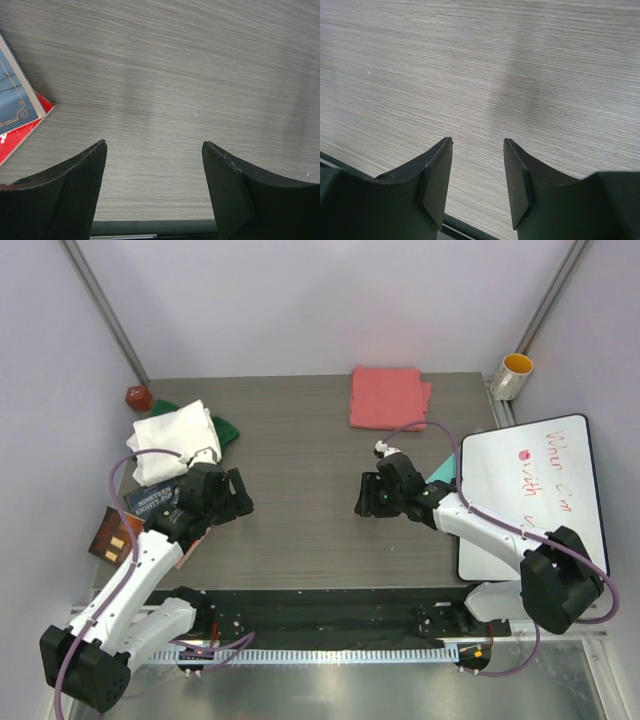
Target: Fold and stack the t-shirts
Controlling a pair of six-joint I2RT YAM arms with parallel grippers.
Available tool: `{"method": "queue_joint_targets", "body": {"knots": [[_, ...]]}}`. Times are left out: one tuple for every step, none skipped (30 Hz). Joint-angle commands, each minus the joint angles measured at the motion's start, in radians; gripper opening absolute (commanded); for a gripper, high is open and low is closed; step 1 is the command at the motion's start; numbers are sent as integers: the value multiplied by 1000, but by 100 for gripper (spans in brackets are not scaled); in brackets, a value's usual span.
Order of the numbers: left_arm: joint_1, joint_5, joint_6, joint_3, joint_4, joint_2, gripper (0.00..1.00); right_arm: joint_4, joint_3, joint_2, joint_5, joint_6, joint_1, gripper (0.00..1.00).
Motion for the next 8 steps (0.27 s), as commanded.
{"method": "queue_joint_targets", "body": {"knots": [[-9,21,-8,2,28,22,77,-7,-37,-49,62,45,0,51],[-10,20,-10,2,30,22,77,-4,-42,-51,56,48,0,51],[-12,20,-10,3,28,18,77,-2,-42,-51,51,51,0,51],[-13,20,-11,2,31,7,76,-2,-43,-48,48,54,0,51],[-12,15,-11,-3,39,2,74,0,-42,-49,45,52,0,51],[-12,11,-10,-3,39,4,74,-3,-40,-49,45,55,0,51],[-12,12,-8,0,37,4,74,-3,-39,-49,46,56,0,51],[-13,9,-11,-1,39,-2,77,-3,-39,-54,48,59,1,51]]}}
